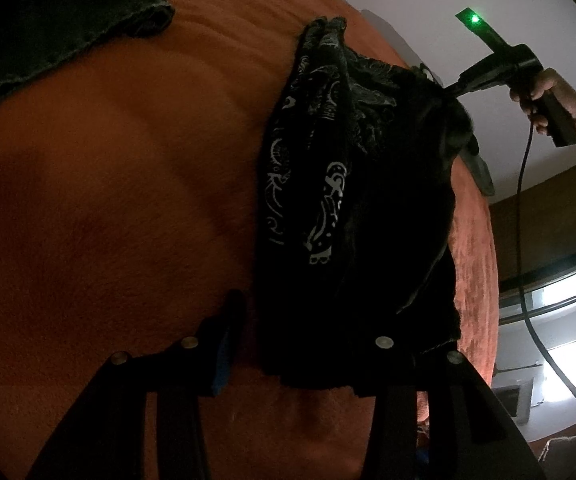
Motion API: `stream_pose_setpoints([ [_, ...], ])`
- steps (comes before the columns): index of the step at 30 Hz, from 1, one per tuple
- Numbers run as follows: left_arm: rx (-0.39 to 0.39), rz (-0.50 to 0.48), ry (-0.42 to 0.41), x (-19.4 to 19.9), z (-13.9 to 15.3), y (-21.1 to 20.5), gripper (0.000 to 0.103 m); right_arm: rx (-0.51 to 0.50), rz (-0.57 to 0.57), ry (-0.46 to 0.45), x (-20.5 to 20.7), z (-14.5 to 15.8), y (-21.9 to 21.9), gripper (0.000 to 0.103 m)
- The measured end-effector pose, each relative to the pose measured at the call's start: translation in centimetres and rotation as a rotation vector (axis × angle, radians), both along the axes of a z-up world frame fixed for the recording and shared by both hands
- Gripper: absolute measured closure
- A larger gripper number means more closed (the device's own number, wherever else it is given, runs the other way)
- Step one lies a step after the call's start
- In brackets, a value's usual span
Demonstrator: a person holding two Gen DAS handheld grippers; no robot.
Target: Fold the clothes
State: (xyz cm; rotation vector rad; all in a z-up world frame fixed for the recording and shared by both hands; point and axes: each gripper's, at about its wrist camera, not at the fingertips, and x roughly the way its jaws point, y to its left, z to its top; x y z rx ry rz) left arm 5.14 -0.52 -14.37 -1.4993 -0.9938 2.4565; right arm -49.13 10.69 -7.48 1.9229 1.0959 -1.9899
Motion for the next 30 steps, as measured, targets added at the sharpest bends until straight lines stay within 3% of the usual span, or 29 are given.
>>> stream_pose_setpoints([
  [2, -0.003, -0.002, 0.001, 0.1, 0.1, 0.0, 0.057, 0.013, 0.039, 0.018, 0.6, 0.0, -0.4, 0.058],
  [3, -0.004, -0.002, 0.002, 0.1, 0.1, -0.1, 0.057, 0.014, 0.062, 0.03, 0.8, 0.0, -0.7, 0.052],
  [7, -0.004, 0.0, 0.001, 0.0, 0.1, -0.2, 0.057, 0.017, 0.151, 0.064, 1.5, -0.1, -2.0, 0.049],
  [10, -0.006, 0.0, 0.001, 0.0, 0.1, -0.2, 0.057, 0.014, 0.202, -0.011, 2.1, -1.9, -3.2, 0.05],
  [16, -0.012, 0.0, 0.002, 0.2, 0.1, 0.0, 0.057, 0.003, 0.16, -0.044, 2.0, -3.1, -2.9, 0.05],
  [18, -0.013, 0.0, 0.002, 0.2, 0.1, 0.0, 0.056, 0.0, 0.144, -0.05, 1.9, -3.5, -2.7, 0.053],
  [19, -0.012, 0.0, 0.001, 0.2, 0.1, 0.0, 0.056, -0.001, 0.136, -0.054, 1.8, -3.7, -2.6, 0.07],
  [20, -0.011, 0.0, 0.001, 0.2, 0.1, 0.0, 0.056, -0.003, 0.129, -0.057, 1.7, -3.8, -2.5, 0.095],
  [21, -0.009, 0.0, 0.001, 0.2, 0.1, 0.0, 0.056, -0.004, 0.121, -0.061, 1.6, -4.0, -2.4, 0.103],
  [25, -0.004, 0.002, -0.001, 0.3, 0.1, -0.1, 0.056, -0.011, 0.09, -0.074, 1.3, -4.8, -1.9, 0.103],
  [30, -0.004, 0.003, -0.001, 0.3, 0.1, 0.0, 0.056, -0.067, 0.091, -0.061, 1.6, -3.1, -2.5, 0.103],
])
